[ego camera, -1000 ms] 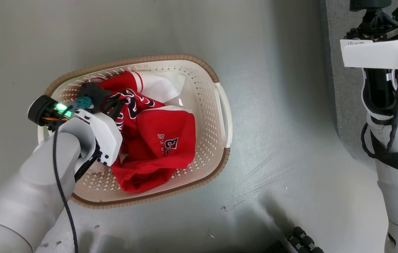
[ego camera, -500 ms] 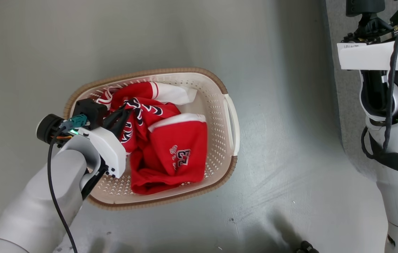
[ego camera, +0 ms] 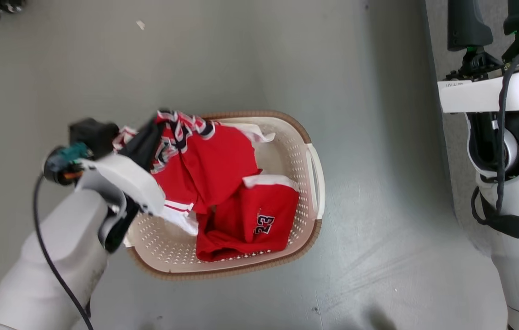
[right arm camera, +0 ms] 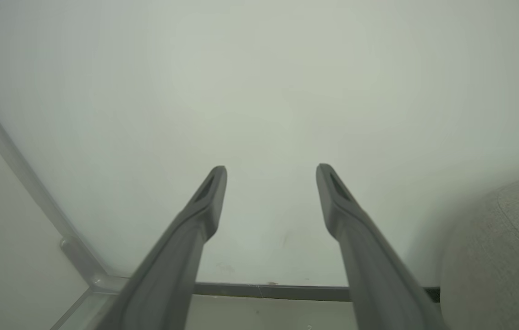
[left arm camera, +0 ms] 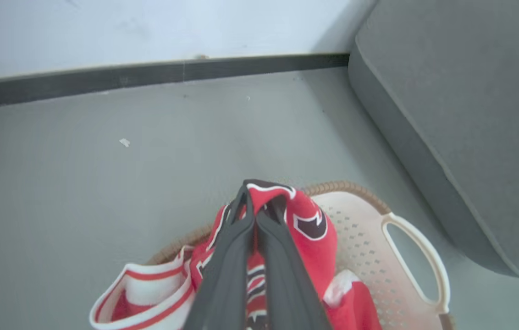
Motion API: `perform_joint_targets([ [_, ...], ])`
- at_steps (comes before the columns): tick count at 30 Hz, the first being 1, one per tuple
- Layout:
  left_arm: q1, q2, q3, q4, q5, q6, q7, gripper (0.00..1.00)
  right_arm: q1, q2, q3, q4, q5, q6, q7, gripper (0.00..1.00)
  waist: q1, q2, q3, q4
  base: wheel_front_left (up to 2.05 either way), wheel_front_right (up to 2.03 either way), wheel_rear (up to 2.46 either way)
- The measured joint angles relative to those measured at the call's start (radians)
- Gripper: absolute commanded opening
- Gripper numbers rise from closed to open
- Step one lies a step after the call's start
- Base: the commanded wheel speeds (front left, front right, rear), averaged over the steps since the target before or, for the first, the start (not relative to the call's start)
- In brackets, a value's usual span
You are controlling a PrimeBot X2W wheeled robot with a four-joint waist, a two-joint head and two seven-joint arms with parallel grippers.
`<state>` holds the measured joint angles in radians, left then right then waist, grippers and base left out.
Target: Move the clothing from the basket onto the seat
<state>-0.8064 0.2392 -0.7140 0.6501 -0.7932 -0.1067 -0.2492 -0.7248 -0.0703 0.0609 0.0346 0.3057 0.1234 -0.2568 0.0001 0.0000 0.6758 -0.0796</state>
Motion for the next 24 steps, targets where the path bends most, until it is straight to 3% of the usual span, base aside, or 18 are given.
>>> perform_joint_targets([
  [8,0.051,0.005,0.145,-0.131,0.014,0.016,0.000,0.00,0.033,-0.014,-0.006,0.015,-0.002,0.000,0.000,1.00,0.0000,0.0000,-0.057,0.027,0.00,0.00,0.00],
  [24,0.191,0.010,0.352,-0.373,0.148,0.018,0.000,0.00,0.144,-0.027,-0.016,0.049,-0.008,0.000,0.000,1.00,0.0000,0.0000,-0.197,0.061,0.00,0.00,0.00],
])
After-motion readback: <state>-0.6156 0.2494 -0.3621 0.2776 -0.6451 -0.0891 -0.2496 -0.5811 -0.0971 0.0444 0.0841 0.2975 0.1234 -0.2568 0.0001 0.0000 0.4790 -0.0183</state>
